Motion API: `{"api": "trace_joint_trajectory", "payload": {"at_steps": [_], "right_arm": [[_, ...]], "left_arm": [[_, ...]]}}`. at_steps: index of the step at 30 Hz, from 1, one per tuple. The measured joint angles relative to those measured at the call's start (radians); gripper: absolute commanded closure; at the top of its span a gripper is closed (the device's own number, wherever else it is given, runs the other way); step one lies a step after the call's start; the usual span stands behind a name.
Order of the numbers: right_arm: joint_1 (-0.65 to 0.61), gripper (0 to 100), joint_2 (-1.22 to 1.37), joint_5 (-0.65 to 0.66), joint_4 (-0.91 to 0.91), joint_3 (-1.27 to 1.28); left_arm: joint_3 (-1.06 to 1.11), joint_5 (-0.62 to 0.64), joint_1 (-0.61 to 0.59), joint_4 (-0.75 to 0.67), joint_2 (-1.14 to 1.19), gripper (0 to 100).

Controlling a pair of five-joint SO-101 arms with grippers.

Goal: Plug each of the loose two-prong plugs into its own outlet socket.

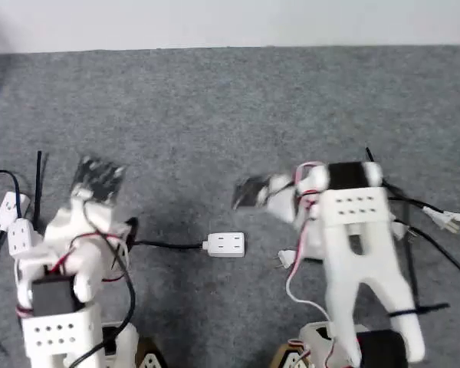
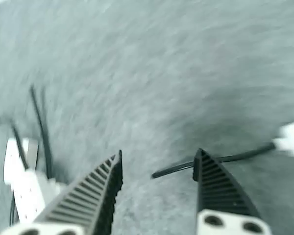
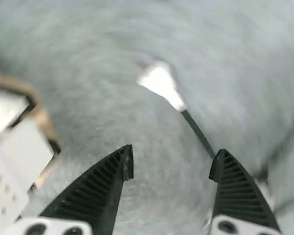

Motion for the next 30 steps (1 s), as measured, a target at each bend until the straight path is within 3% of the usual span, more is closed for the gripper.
{"api": "trace_joint_trajectory", "payload": {"at_steps": [4,8,16,24,30], "right_arm": [[-0.018,57.3,0.000,0.018,-0.075,0.060],[-0.020,57.1,0.000,0.077,-0.196,0.163],[-0.017,57.1,0.074,0.253,-0.361,0.273],[0.086,57.4,0.226,0.434,-0.446,0.273],[0.092,66.4,0.315,0.482,-0.471,0.273]], "left_arm": [[0.313,0.000,-0.132,-0.146,-0.143,78],[0.509,0.000,-0.164,-0.201,-0.279,78],[0.635,0.000,-0.167,-0.210,-0.471,78],[0.651,0.000,-0.169,-0.210,-0.522,78],[0.654,0.000,-0.169,-0.210,-0.522,78]]}}
